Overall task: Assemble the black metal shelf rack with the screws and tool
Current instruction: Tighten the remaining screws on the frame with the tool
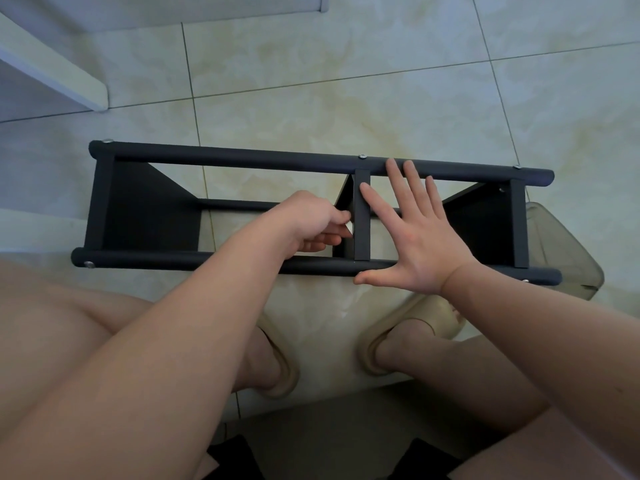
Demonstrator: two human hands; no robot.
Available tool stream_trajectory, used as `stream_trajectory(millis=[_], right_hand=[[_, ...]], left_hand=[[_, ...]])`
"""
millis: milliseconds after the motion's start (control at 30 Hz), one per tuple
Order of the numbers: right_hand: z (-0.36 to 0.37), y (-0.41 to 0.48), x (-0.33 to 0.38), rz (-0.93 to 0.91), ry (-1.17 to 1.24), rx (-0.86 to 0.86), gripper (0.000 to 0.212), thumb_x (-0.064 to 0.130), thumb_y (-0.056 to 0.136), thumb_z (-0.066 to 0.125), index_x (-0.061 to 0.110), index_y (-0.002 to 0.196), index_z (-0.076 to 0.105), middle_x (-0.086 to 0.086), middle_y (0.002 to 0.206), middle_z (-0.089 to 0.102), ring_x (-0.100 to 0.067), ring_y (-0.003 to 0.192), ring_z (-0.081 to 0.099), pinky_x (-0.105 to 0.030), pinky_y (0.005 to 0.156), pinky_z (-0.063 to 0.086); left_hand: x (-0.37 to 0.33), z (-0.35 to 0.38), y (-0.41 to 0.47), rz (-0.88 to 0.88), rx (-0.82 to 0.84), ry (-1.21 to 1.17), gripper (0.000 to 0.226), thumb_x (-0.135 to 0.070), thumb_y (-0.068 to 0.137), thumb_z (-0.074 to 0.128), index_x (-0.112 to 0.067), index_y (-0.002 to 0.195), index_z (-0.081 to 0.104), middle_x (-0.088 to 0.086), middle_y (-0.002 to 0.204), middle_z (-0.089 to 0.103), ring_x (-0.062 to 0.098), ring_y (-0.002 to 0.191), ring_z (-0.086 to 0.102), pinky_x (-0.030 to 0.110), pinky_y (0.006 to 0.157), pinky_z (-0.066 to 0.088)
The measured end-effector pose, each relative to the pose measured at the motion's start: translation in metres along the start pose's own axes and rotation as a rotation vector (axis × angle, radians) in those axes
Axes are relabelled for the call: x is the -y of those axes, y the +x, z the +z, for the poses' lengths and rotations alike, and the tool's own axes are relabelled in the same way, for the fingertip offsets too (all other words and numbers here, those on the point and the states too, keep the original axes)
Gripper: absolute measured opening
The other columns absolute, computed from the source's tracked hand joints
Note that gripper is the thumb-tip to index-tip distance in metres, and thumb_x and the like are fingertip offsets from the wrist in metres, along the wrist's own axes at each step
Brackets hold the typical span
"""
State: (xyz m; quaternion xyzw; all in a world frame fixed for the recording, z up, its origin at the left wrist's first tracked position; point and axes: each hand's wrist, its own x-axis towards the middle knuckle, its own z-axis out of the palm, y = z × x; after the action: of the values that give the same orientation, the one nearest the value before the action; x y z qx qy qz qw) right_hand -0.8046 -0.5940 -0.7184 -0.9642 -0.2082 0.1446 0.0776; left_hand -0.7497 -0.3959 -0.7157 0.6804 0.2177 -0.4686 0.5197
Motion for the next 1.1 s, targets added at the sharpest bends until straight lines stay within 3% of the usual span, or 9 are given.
stream_trajectory(millis=[300, 567, 1100], right_hand=[[0.002, 0.000, 0.000, -0.007, 0.000, -0.006, 0.124, 0.097, 0.069, 0.038, 0.023, 0.164, 0.009, -0.018, 0.169, -0.010, -0.040, 0.155, -0.014, -0.061, 0.124, -0.002], [0.003, 0.000, -0.001, -0.013, -0.007, -0.015, 0.122, 0.097, 0.071, 0.036, 0.023, 0.164, 0.008, -0.018, 0.169, -0.009, -0.040, 0.155, -0.014, -0.061, 0.124, -0.002], [0.003, 0.001, 0.000, -0.014, -0.014, -0.022, 0.122, 0.096, 0.071, 0.036, 0.021, 0.164, 0.011, -0.020, 0.169, -0.007, -0.042, 0.155, -0.011, -0.062, 0.124, 0.000]], left_hand=[[-0.001, -0.006, -0.001, 0.020, 0.077, 0.071, 0.013, -0.023, 0.102, 0.055, -0.013, 0.102, 0.064, -0.006, 0.075, 0.076, 0.008, 0.072, 0.063, 0.027, 0.077, 0.049], [0.007, -0.017, 0.000, 0.072, 0.165, 0.098, 0.013, -0.019, 0.103, 0.053, -0.014, 0.096, 0.064, -0.001, 0.088, 0.077, 0.007, 0.074, 0.062, 0.023, 0.071, 0.049], [0.007, -0.022, -0.012, 0.157, 0.186, 0.313, 0.019, -0.013, 0.103, 0.051, -0.018, 0.089, 0.063, 0.000, 0.096, 0.075, 0.007, 0.081, 0.062, 0.025, 0.074, 0.045]])
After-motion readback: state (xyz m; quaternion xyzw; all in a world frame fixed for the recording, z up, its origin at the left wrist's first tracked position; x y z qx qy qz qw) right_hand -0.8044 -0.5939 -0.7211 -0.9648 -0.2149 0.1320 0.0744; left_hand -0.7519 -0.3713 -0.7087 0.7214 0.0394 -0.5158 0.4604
